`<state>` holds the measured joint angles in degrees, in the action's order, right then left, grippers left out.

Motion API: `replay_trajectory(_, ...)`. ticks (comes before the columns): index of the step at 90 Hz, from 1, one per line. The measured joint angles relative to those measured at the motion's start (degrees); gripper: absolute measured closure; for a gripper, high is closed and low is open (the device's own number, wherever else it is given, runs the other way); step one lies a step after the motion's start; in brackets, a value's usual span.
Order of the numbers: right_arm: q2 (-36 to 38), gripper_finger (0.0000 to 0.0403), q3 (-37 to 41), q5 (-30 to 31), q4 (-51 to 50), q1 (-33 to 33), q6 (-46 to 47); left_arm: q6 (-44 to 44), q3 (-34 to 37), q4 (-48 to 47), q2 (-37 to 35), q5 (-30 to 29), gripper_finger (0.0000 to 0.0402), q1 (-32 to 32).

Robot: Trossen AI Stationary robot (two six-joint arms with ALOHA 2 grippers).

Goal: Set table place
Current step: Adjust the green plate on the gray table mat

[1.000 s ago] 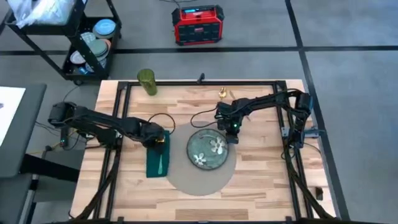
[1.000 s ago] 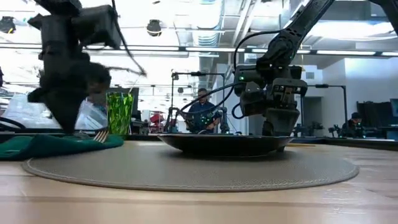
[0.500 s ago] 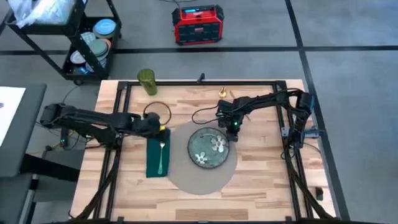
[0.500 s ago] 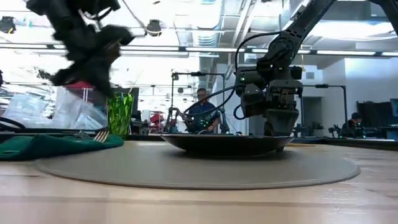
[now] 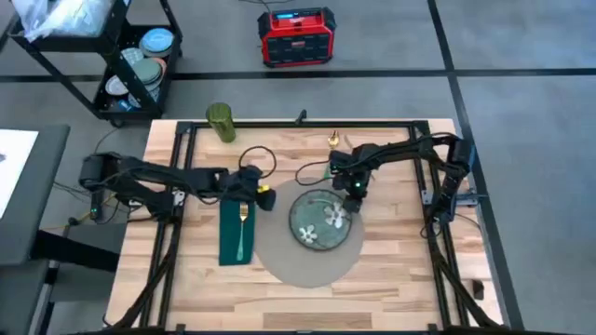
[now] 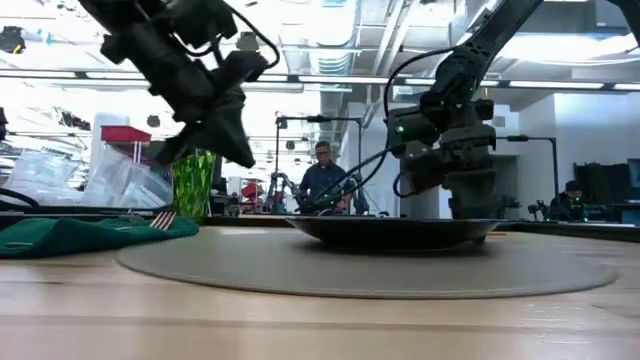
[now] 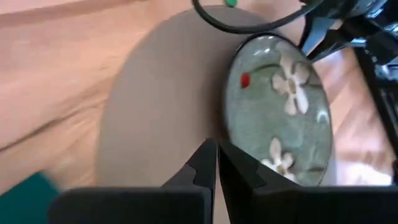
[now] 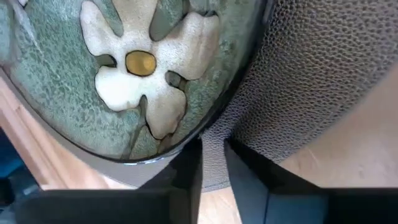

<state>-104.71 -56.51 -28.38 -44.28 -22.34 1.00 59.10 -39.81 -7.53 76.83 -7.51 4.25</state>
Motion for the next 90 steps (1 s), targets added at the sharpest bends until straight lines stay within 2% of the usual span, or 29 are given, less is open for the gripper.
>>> replay_trajectory(14,0.8,0.0322,0.0,0.1,-1.1,-2.3,-0.4,1.6,0.0,0.9,1.3,0.0,0.0402,-0.3)
replay_trajectory(34,6.1,0.0321,-0.1,0.1,-2.8,-7.5,-2.8,3.4,0.0,1.1,1.2,-0.1,0.0402,-0.6)
replay_trajectory(43,7.9,0.0321,-0.1,-2.6,-1.9,-9.4,-1.7,6.0,0.0,1.1,1.2,-0.5,0.0402,-0.7)
replay_trajectory(58,7.7,0.0321,-0.1,-3.9,1.2,-8.4,-1.9,6.7,0.0,1.7,1.2,-0.7,0.0402,-1.0)
replay_trajectory(90,1.6,0.0321,-0.2,-7.0,7.2,-5.1,-2.1,8.0,0.0,1.7,1.2,-1.8,0.0402,-1.0)
